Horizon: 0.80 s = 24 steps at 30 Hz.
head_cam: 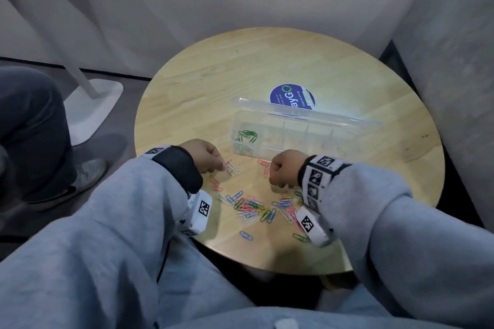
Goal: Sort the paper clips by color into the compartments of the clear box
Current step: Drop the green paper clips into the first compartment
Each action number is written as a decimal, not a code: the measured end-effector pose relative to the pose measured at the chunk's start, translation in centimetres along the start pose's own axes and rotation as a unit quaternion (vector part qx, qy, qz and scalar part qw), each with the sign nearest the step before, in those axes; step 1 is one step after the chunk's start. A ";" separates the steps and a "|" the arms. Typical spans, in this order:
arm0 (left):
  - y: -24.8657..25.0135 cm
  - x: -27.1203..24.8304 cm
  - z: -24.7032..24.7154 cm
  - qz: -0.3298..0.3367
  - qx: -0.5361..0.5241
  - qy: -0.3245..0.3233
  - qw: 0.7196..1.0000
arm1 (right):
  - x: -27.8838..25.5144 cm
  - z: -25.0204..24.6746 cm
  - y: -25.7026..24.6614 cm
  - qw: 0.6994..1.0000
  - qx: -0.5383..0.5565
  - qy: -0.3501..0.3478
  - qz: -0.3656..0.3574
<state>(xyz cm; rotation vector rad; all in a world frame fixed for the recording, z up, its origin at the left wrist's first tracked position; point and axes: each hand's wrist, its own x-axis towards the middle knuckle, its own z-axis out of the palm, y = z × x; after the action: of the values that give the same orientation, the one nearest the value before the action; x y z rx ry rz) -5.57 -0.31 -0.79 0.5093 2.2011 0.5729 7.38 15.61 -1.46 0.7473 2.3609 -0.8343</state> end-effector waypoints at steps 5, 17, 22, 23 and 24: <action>0.6 -0.8 -1.1 0.031 -0.296 -0.014 0.955 | -1.1 -0.8 2.7 0.948 0.316 -0.028 -0.009; 1.5 -0.6 -0.7 -0.065 -0.295 0.037 0.953 | -0.9 0.2 1.8 0.994 -0.064 0.073 -0.043; 1.7 0.0 -0.5 -0.046 0.080 0.025 0.995 | -0.4 0.4 1.1 0.980 -0.192 0.041 -0.027; 1.7 0.2 -0.3 -0.043 0.123 0.025 0.991 | -0.2 0.5 1.1 0.979 -0.200 0.039 -0.024; 1.8 0.4 0.0 -0.044 0.157 0.025 0.986 | -0.1 0.6 1.2 0.978 -0.202 0.039 -0.021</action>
<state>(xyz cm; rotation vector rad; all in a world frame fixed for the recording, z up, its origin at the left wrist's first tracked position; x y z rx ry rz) -5.50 1.33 -0.05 0.5617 2.3632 0.1925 8.34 15.97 -2.23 0.5699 2.5096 -0.3235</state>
